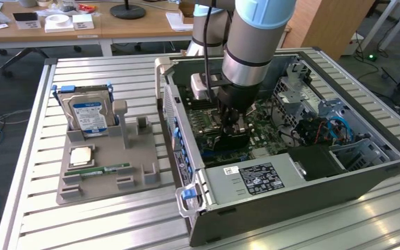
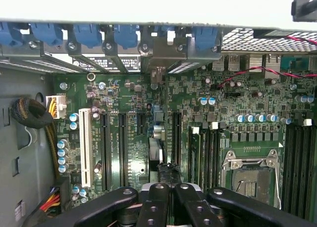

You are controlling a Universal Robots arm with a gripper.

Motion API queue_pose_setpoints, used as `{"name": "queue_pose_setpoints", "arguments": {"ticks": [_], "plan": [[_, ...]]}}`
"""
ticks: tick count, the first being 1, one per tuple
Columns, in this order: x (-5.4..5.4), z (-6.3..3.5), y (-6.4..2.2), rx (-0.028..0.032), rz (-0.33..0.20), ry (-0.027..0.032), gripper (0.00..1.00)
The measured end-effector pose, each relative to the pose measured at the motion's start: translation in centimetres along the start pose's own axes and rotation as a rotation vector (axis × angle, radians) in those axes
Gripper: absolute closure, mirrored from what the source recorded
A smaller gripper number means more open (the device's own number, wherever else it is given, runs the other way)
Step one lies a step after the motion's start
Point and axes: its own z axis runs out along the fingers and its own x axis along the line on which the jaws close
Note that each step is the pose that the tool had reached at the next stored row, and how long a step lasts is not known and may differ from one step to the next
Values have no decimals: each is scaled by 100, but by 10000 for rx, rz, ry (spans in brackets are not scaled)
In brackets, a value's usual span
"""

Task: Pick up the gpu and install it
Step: 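Press down on the gpu until it lock into place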

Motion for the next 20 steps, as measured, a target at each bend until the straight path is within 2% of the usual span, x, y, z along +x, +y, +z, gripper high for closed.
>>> {"name": "queue_pose_setpoints", "arguments": {"ticks": [20], "plan": [[3, 6, 6, 1, -1, -2, 89]]}}
